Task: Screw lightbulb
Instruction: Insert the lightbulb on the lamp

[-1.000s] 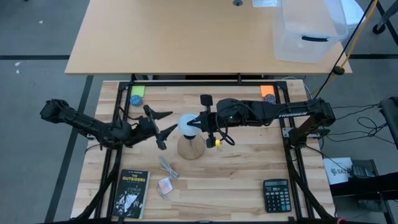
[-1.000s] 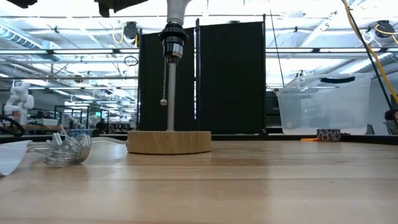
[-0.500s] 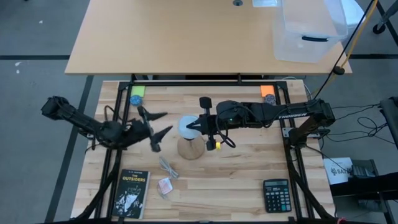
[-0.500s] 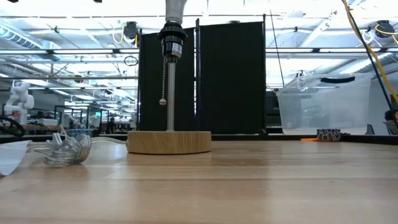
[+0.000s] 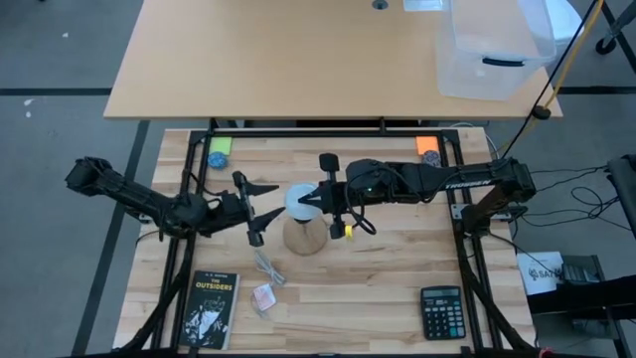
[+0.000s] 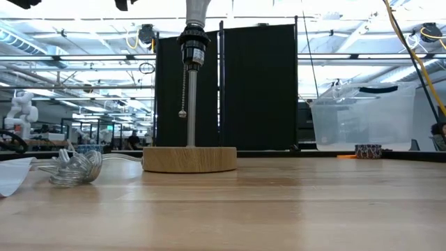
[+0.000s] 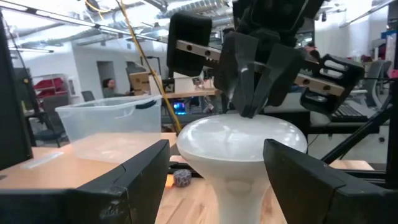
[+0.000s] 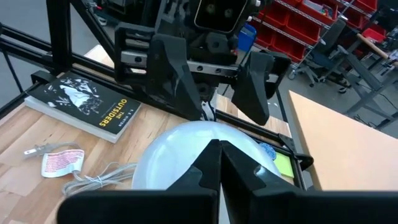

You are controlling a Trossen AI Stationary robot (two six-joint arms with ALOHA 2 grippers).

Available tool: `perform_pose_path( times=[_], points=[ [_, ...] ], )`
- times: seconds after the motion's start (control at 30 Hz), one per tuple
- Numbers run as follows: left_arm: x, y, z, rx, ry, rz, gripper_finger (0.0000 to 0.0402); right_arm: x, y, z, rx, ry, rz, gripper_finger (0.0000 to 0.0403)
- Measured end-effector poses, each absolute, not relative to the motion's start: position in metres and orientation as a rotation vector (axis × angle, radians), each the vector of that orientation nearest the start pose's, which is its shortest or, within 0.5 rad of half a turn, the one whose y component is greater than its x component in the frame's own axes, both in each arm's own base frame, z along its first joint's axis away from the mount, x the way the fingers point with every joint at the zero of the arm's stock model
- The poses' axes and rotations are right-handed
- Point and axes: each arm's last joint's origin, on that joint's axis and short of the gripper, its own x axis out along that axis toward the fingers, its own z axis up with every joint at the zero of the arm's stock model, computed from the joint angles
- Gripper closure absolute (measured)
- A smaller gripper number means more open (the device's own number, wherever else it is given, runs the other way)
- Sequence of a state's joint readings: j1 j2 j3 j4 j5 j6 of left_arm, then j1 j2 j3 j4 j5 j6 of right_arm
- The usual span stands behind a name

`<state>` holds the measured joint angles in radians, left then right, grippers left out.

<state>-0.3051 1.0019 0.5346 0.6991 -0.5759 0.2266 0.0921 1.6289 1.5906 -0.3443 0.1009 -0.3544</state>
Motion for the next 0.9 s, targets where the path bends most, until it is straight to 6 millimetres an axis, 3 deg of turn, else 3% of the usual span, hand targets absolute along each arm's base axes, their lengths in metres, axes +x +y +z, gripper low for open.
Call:
perform_pose_path(
  times=[0.57,0.7,0.9],
  points=[
    [0.211,-0.029,0.280,0.091,-0.073,0.577,0.0138,0.372,0.033,0.382,-0.375,0.355,0.088,0.0403],
    [0.208,-0.035,0.283,0.113,-0.076,0.539,0.0138,0.372,0.034,0.382,-0.375,0.357,0.088,0.0403],
    [0.189,-0.054,0.300,0.131,-0.179,0.340,0.0138,0.372,0.034,0.382,-0.378,0.359,0.087,0.0403]
  ],
)
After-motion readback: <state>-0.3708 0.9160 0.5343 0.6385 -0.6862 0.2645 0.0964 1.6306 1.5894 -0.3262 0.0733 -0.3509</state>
